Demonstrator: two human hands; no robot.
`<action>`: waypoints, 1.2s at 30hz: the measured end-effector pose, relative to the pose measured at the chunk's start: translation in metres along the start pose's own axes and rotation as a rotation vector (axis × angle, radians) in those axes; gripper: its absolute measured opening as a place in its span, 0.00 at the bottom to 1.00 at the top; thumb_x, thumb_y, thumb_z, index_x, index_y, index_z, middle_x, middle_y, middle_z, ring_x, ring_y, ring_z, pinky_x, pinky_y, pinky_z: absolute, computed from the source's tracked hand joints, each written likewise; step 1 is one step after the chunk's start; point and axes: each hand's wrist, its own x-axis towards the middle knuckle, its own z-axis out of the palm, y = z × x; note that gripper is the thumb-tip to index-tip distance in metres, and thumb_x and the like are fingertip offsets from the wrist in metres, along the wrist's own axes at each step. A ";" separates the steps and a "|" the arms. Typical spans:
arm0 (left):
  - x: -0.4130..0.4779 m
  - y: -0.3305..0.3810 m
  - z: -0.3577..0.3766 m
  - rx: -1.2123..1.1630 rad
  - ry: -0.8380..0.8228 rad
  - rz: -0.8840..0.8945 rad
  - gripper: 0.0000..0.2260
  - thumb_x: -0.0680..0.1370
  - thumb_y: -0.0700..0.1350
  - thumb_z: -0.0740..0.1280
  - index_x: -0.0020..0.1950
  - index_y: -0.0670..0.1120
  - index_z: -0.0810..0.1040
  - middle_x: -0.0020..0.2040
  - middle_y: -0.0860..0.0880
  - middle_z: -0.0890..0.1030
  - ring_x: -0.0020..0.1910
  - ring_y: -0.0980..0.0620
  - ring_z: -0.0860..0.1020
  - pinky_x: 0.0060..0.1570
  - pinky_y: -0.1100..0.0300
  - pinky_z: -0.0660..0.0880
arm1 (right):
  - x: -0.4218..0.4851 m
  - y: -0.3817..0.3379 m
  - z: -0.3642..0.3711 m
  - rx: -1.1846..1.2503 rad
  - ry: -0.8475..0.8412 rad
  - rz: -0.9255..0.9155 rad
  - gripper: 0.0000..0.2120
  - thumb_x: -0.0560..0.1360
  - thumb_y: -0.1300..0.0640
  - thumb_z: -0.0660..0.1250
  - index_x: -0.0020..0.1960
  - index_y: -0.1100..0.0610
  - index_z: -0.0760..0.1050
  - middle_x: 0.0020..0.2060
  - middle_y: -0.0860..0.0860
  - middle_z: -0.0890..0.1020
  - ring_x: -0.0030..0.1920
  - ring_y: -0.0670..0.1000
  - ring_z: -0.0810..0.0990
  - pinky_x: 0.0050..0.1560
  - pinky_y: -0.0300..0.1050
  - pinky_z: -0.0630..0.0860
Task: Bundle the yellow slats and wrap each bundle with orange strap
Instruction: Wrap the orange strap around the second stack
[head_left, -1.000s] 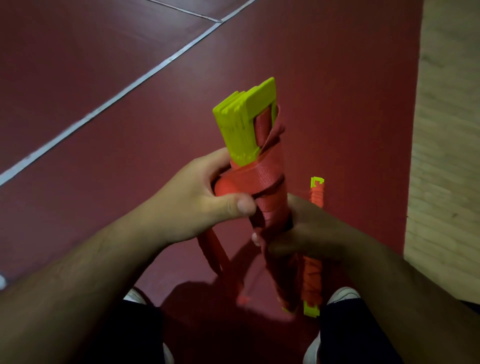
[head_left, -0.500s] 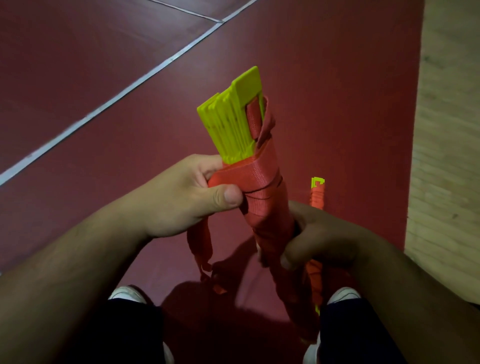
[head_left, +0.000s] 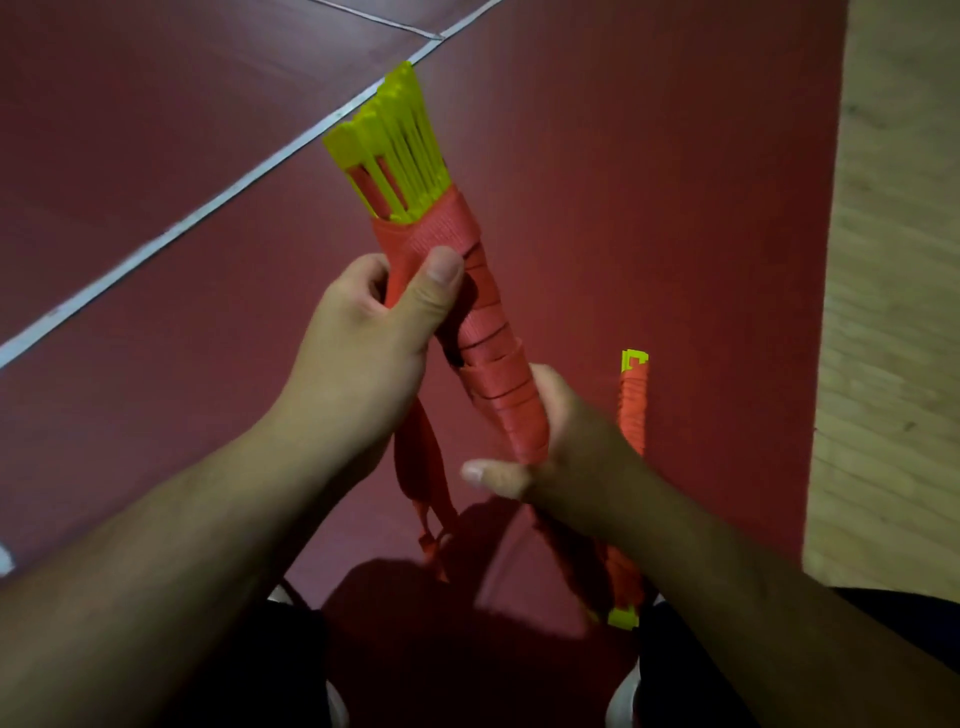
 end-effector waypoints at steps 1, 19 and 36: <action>0.001 0.001 0.000 0.009 -0.006 0.012 0.23 0.71 0.67 0.67 0.45 0.47 0.75 0.30 0.59 0.73 0.28 0.61 0.68 0.32 0.61 0.65 | 0.000 -0.001 0.002 -0.049 0.043 -0.013 0.28 0.66 0.45 0.76 0.61 0.41 0.67 0.46 0.40 0.79 0.45 0.40 0.78 0.44 0.38 0.73; 0.009 0.008 -0.026 0.104 -0.327 0.314 0.13 0.80 0.46 0.57 0.56 0.40 0.75 0.32 0.67 0.77 0.33 0.70 0.73 0.36 0.77 0.67 | 0.009 0.008 -0.012 0.129 0.120 -0.142 0.19 0.53 0.50 0.67 0.44 0.52 0.77 0.36 0.56 0.82 0.37 0.64 0.79 0.38 0.60 0.78; 0.004 0.006 -0.030 -0.085 -0.494 0.074 0.17 0.75 0.65 0.58 0.44 0.58 0.82 0.32 0.45 0.63 0.30 0.53 0.61 0.31 0.59 0.60 | 0.002 -0.008 -0.012 0.520 -0.198 -0.078 0.15 0.53 0.70 0.65 0.40 0.67 0.78 0.33 0.60 0.82 0.34 0.58 0.79 0.40 0.53 0.76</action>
